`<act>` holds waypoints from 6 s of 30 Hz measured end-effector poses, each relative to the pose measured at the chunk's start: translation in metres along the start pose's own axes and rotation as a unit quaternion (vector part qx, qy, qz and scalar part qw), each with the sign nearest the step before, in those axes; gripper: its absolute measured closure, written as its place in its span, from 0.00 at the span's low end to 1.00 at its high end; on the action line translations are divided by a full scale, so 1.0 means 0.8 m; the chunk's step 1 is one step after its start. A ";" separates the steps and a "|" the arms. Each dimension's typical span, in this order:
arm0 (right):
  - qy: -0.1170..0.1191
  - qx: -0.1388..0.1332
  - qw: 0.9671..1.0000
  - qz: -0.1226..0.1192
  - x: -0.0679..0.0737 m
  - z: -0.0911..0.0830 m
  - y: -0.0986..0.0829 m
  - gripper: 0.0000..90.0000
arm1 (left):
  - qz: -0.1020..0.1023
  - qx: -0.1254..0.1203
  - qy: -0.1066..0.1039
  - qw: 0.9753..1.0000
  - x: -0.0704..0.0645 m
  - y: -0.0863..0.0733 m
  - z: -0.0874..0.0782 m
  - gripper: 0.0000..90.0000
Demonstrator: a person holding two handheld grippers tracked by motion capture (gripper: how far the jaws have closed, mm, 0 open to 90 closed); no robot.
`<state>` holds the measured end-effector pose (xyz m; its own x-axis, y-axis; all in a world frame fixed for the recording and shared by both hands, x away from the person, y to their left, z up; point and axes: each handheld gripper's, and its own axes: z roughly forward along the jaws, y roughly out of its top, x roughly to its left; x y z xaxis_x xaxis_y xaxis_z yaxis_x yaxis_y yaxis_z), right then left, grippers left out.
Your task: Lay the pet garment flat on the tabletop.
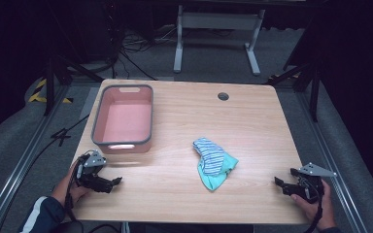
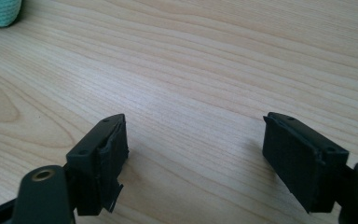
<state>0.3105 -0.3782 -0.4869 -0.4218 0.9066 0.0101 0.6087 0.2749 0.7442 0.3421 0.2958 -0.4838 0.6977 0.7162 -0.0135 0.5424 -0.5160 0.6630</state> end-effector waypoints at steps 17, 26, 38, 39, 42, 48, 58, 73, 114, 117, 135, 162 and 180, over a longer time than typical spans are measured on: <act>-0.001 0.001 1.000 0.001 0.000 -0.001 0.000 0.25 | 0.015 0.000 -0.010 1.000 -0.005 0.004 0.003 0.00; 0.006 0.000 1.000 -0.009 0.000 0.001 0.002 0.29 | 0.027 0.001 -0.023 0.999 -0.014 0.010 0.010 0.00; 0.046 -0.002 0.995 -0.091 0.047 -0.003 0.055 0.41 | 0.030 0.004 -0.025 0.999 -0.017 0.012 0.009 0.01; 0.050 0.000 0.994 -0.102 0.053 -0.003 0.063 0.41 | 0.028 0.003 -0.026 0.999 -0.018 0.011 0.010 0.01; 0.071 -0.005 0.990 -0.123 0.072 -0.002 0.084 0.42 | 0.029 0.003 -0.026 0.999 -0.018 0.012 0.010 0.01; 0.112 0.005 0.979 -0.169 0.114 0.006 0.121 0.47 | 0.032 0.000 -0.027 0.999 -0.020 0.014 0.013 0.01; 0.163 0.062 0.953 -0.247 0.189 0.054 0.163 0.60 | 0.046 0.001 -0.042 0.998 -0.031 0.025 0.023 0.01; 0.188 0.118 0.928 -0.299 0.239 0.105 0.170 0.66 | 0.063 0.001 -0.057 0.996 -0.059 0.065 0.059 0.00; 0.208 0.066 0.944 -0.245 0.219 0.073 0.164 0.93 | 0.130 0.007 -0.103 0.986 -0.099 0.116 0.091 0.24; 0.207 0.061 0.945 -0.246 0.218 0.070 0.166 0.93 | 0.143 0.009 -0.095 0.985 -0.104 0.123 0.093 0.25; 0.198 0.042 0.945 -0.257 0.208 0.043 0.176 0.93 | 0.216 -0.013 -0.040 0.976 -0.157 0.196 0.134 0.29; 0.177 -0.003 0.956 -0.236 0.173 0.022 0.182 0.93 | 0.242 -0.038 -0.045 0.969 -0.164 0.254 0.173 0.84; 0.106 -0.035 0.979 -0.169 0.119 0.055 0.179 0.94 | 0.217 -0.023 -0.033 0.975 -0.162 0.277 0.194 0.99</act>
<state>0.3870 -0.2384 -0.4087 -0.7259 0.6786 -0.1122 0.3655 0.5189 0.7728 0.4440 0.0156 -0.4514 0.8861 0.4030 0.2288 0.1695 -0.7413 0.6494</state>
